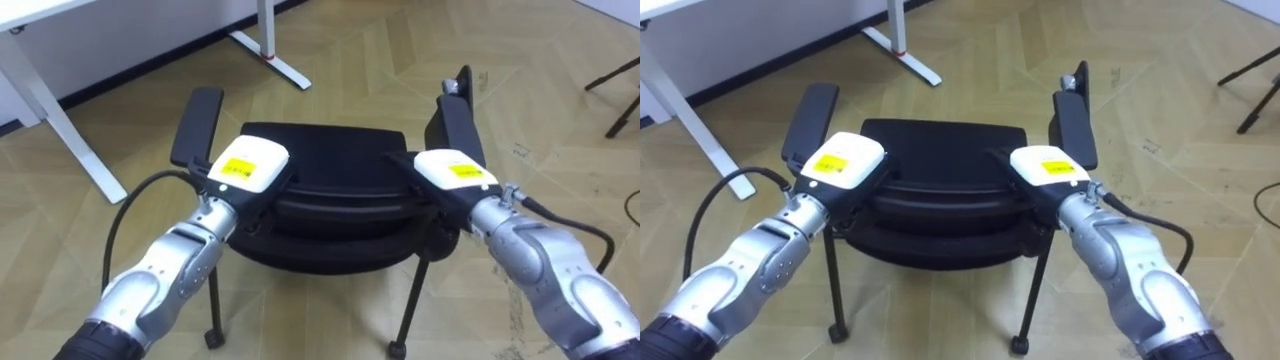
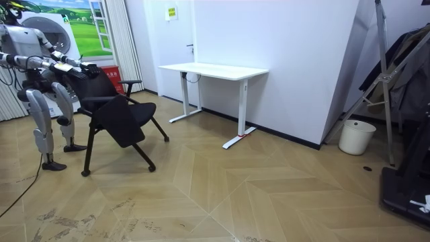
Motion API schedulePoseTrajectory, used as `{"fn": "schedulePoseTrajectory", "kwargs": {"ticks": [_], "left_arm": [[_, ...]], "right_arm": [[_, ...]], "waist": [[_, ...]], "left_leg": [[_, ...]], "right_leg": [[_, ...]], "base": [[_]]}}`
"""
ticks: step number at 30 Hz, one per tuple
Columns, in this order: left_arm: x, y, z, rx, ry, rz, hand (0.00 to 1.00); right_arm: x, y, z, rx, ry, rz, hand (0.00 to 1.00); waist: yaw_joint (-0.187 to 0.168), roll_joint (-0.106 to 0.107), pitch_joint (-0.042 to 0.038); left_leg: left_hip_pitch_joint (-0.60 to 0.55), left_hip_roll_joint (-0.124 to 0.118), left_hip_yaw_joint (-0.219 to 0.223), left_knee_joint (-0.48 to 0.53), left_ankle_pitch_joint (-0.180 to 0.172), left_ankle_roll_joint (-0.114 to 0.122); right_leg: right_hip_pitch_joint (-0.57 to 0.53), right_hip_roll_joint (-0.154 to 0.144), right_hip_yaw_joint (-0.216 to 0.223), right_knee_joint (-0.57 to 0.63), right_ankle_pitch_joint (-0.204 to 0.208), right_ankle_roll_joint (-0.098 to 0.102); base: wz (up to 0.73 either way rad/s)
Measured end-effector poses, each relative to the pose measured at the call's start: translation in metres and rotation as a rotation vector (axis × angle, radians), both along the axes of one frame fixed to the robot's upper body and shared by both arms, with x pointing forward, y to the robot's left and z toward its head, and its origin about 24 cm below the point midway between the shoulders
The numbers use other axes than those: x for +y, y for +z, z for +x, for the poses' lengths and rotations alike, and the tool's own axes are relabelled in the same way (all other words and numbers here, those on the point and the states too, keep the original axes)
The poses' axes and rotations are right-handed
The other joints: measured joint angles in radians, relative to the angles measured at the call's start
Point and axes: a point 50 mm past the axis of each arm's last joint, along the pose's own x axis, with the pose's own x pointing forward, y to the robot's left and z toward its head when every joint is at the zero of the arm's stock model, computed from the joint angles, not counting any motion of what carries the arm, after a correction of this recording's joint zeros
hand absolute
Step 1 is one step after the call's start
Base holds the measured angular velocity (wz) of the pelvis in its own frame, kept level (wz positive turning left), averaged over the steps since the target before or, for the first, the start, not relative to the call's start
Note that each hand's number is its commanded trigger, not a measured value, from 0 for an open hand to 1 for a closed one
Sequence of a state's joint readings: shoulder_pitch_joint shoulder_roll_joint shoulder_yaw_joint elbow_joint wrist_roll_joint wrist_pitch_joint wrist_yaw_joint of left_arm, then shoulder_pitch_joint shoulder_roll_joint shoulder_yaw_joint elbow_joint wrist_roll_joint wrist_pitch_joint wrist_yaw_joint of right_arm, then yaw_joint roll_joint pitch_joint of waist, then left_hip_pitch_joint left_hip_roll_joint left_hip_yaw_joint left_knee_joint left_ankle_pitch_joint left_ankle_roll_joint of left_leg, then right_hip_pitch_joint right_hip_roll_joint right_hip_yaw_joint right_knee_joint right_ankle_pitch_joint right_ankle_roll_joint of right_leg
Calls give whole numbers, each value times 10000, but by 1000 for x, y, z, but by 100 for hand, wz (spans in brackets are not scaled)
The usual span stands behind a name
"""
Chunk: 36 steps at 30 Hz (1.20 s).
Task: Push chair
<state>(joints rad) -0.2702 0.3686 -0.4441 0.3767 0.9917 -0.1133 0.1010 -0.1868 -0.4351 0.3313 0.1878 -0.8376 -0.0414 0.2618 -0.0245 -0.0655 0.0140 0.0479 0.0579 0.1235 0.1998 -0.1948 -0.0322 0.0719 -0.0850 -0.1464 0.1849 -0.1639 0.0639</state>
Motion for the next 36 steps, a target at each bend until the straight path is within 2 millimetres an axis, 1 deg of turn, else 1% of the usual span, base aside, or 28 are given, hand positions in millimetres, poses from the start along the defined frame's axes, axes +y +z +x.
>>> {"fn": "schedulePoseTrajectory", "kwargs": {"ticks": [7,10,11,12,13,16,23,25,26,27,30,36], "left_arm": [[0,0,0,90,90,-32,100],[0,-1,1,161,141,-29,100],[0,-1,1,213,172,-21,100],[0,-1,1,289,198,-30,100],[1,-2,1,308,203,-30,100],[1,-1,1,342,210,-43,100],[0,0,1,316,182,-80,100],[-2,0,1,341,79,-131,100],[-4,0,0,362,-36,-181,100],[-4,0,0,397,-59,-185,100],[-6,0,0,473,-87,-271,100],[-6,0,0,567,-89,-314,100]], "right_arm": [[0,-6,0,-296,-15,-99,0],[-2,-8,0,-367,-36,-85,0],[-2,-10,0,-407,-6,-64,65],[-1,-11,0,-434,26,-67,100],[-1,-11,-1,-447,36,-71,100],[-1,-12,-1,-593,32,-77,100],[-3,-16,-2,-1078,15,-72,100],[-4,-17,1,-1219,-171,-29,100],[-5,-17,5,-1251,-282,-49,100],[-6,-18,2,-1296,-115,-186,100],[-6,-19,2,-1621,-87,-331,100],[-7,-21,1,-1771,-82,-299,100]], "waist": [[-79,57,-2],[-117,135,2],[-146,155,11],[-194,194,30],[-200,205,36],[-242,232,25],[-260,251,-5],[-227,301,-18],[-195,374,-37],[-202,399,-67],[-173,481,-92],[-178,485,-89]], "left_leg": [[-10,-1,-77,33,-3,-3],[13,-1,-81,40,-3,-3],[52,-1,-94,33,-3,-3],[84,-1,-135,21,-4,-4],[96,-1,-142,15,-4,-4],[84,-1,-183,13,-4,-5],[3,-2,-217,35,-6,-8],[-8,-11,-249,36,-6,-8],[-20,-19,-301,38,-6,-8],[-14,-19,-363,53,-5,-8],[-23,-34,-377,52,-5,-8],[-17,-33,-384,46,-5,-8]], "right_leg": [[27,2,-33,4,6,-9],[47,2,-35,0,9,-14],[94,1,-54,-16,9,-14],[143,1,-100,-26,9,-14],[153,2,-109,-25,9,-14],[168,-1,-189,-23,9,-14],[126,-1,-215,-26,10,-14],[127,-4,-220,-27,10,-14],[128,-9,-250,-36,10,-13],[134,-7,-289,-50,10,-13],[171,-12,-304,-159,10,-13],[187,-11,-309,-162,10,-13]], "base": [[1],[0],[6],[6],[6],[3],[0],[6],[14],[13],[3],[0]]}}
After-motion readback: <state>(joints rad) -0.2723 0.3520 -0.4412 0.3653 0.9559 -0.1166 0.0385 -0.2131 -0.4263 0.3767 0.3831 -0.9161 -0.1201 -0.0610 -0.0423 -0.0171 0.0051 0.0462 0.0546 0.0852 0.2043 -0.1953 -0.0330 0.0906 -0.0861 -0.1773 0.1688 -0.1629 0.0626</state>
